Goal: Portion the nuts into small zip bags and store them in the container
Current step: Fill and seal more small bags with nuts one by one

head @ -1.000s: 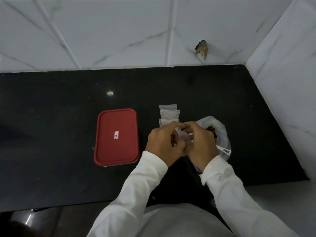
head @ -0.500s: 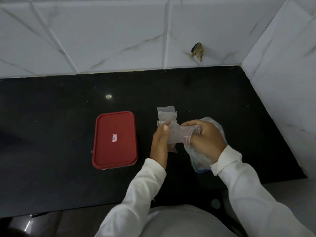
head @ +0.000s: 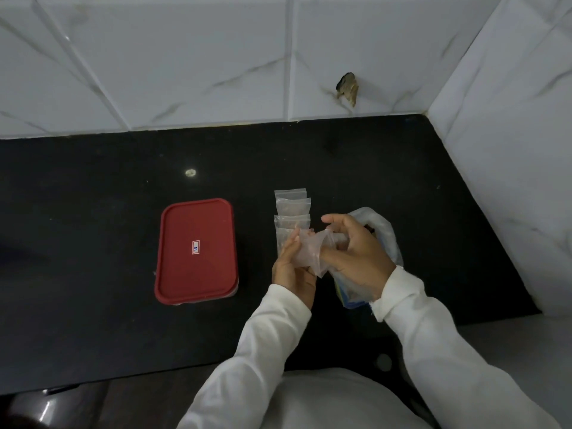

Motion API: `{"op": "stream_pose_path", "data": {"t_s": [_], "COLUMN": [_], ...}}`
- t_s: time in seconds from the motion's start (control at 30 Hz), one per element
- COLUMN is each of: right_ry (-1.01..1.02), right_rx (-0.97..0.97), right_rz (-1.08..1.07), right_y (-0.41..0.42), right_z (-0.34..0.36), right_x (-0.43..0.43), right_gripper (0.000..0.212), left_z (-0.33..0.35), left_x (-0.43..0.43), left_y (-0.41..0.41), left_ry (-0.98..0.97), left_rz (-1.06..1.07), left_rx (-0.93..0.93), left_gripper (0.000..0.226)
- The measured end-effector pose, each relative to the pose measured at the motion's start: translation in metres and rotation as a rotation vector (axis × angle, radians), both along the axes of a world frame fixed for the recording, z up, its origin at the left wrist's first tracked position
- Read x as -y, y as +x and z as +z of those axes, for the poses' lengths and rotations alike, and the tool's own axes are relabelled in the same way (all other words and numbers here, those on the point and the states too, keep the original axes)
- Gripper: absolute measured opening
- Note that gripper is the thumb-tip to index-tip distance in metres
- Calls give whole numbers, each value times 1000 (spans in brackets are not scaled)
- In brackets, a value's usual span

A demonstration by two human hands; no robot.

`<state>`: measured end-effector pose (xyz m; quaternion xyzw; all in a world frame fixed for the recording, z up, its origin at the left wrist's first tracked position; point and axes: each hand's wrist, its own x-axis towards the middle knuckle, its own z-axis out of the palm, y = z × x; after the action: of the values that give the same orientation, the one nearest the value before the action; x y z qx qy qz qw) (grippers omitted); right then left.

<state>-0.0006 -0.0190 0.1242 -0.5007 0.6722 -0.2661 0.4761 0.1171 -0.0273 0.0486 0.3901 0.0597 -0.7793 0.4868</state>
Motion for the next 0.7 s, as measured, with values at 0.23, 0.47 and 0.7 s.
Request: {"op": "stream_pose_path", "data": {"t_s": [0.23,0.47,0.7], "right_ry": [-639,-563,-541], "right_rx": [-385,-615,-579], "right_rz": [140,331,267], "right_y": [-6,-1,-1], "right_z": [6,-11,-8], "right_x": [-35,-26,-13], "right_gripper": [40,24,20], "left_z": [-3,-3,3], "left_x": [10,8,6], "left_y": [8,3,-1], "left_ry": [110,52,-106], "left_rz": [12,-112,69], "left_rx": [-72,-40,-279], "left_gripper": [37,17,71]}}
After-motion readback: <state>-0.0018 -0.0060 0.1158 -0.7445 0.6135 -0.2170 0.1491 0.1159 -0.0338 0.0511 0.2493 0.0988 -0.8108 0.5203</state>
